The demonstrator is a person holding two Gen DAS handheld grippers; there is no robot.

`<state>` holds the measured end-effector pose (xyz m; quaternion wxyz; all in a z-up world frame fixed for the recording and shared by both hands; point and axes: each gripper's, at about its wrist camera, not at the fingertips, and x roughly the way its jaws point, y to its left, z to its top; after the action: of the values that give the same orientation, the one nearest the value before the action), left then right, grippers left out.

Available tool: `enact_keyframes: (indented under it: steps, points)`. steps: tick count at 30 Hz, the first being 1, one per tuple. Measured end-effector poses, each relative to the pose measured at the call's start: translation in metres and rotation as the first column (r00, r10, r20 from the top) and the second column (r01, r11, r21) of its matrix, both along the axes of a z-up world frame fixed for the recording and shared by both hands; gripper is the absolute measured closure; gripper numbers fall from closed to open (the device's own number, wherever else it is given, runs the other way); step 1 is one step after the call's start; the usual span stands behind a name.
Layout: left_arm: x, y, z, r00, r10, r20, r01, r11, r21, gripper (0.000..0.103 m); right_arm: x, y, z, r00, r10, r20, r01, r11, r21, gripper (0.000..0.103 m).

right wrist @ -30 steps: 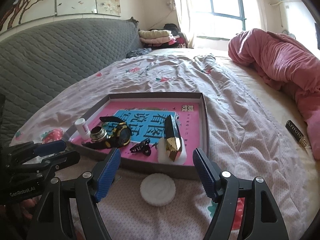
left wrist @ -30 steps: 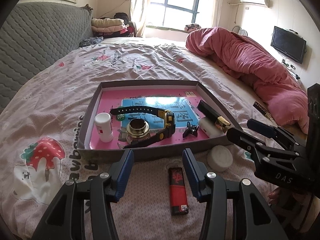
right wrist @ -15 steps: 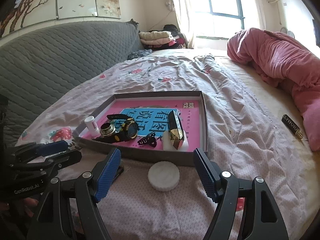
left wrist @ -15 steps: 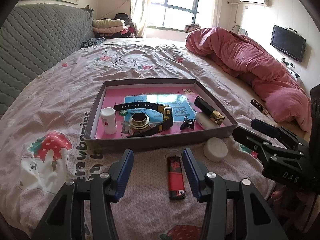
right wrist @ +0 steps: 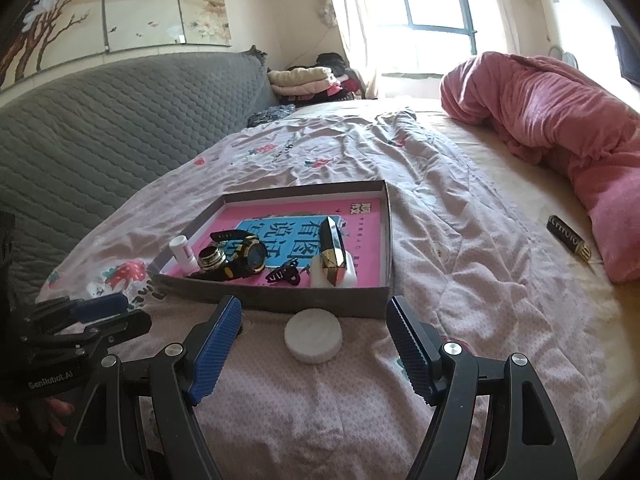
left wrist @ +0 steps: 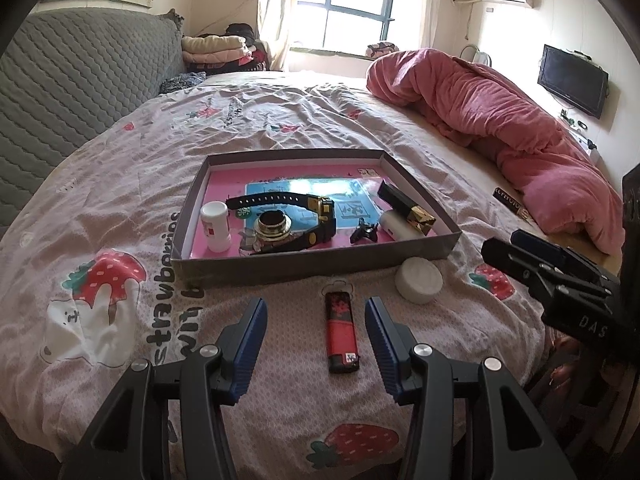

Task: Organize rigid objects
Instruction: 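Move the left gripper to the red lighter while the right moves to the white round cap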

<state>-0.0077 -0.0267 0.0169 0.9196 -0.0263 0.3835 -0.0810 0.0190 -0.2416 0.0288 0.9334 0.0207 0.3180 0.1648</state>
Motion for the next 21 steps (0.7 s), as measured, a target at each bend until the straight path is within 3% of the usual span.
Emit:
enact_keyframes:
  steps: [10, 21]
  points:
    - [-0.002, -0.006, -0.01, 0.999, -0.015, -0.043, 0.015, 1.0, -0.008, 0.052, -0.001, 0.005, -0.006, 0.999, 0.023, -0.025, -0.024, 0.999, -0.026, 0.027]
    - [0.008, -0.01, -0.035, 0.993, -0.039, -0.114, 0.036, 0.999, -0.023, 0.052, 0.013, 0.016, -0.032, 0.993, 0.043, -0.114, -0.053, 0.995, -0.082, 0.027]
